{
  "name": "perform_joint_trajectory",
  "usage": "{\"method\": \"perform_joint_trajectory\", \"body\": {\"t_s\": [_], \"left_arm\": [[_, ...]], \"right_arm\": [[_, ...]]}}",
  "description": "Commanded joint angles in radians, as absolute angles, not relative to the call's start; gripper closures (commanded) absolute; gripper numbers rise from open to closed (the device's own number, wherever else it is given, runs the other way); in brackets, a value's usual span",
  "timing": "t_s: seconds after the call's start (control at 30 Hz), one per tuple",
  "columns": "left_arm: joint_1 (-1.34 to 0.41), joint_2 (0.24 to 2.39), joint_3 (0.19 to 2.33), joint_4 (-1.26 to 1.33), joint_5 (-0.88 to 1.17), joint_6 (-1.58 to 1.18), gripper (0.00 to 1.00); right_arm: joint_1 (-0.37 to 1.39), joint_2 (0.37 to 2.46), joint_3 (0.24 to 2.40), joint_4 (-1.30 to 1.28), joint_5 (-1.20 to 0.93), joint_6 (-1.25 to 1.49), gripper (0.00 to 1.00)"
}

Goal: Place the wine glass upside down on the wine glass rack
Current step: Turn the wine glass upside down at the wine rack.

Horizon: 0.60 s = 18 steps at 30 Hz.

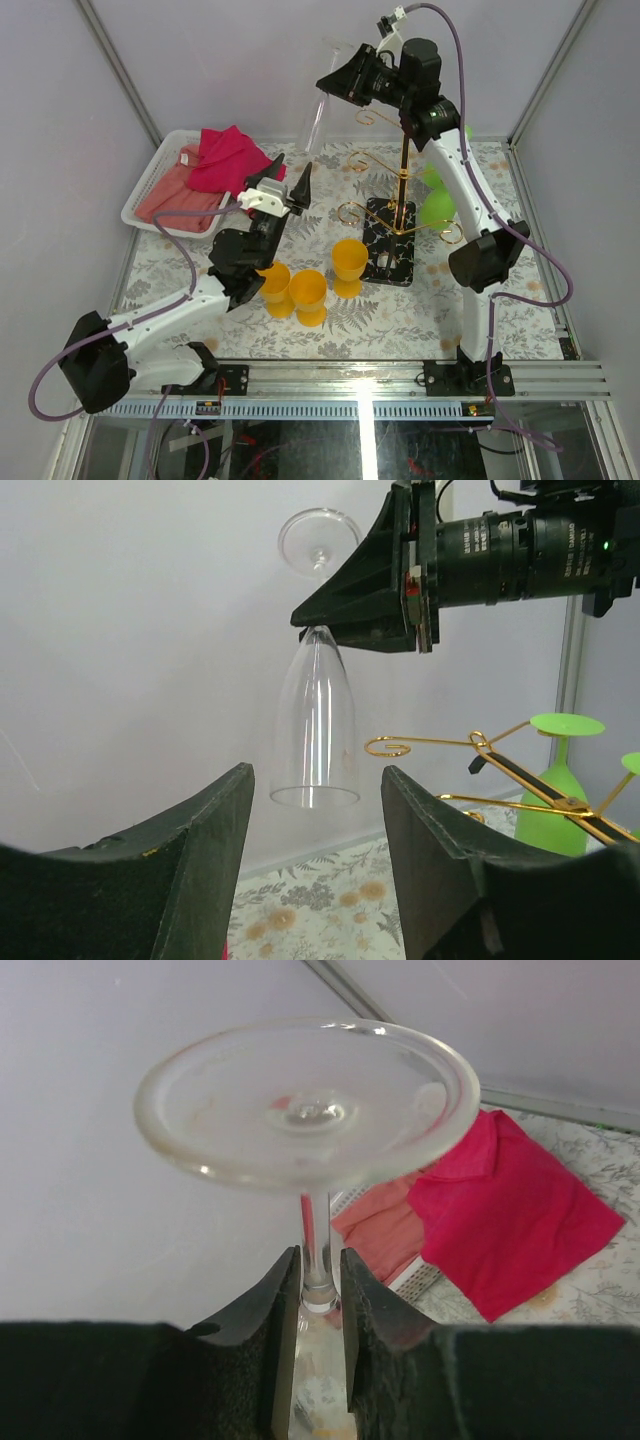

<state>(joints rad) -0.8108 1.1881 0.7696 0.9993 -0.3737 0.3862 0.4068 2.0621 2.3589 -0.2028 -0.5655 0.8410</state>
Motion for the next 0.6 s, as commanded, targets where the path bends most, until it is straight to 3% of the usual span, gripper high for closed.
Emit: {"method": "perform_joint_trajectory", "body": {"t_s": [0.0, 0.43, 0.57], "left_arm": [[-0.814, 1.135, 0.744, 0.932, -0.393, 0.349, 0.47], [-0.813, 1.137, 0.778, 0.863, -0.337, 0.329, 0.45], [-0.813, 1.136, 0.775, 0.890, -0.416, 0.362, 0.45]], "right_arm": [[0.401, 1.989, 2.392, -0.166, -0.552, 0.757, 1.00], [0.366, 1.852, 2.311, -0.239, -0.471, 0.521, 1.00], [0.350, 1.845, 2.318, -0.274, -0.502, 0.523, 1.00]]}}
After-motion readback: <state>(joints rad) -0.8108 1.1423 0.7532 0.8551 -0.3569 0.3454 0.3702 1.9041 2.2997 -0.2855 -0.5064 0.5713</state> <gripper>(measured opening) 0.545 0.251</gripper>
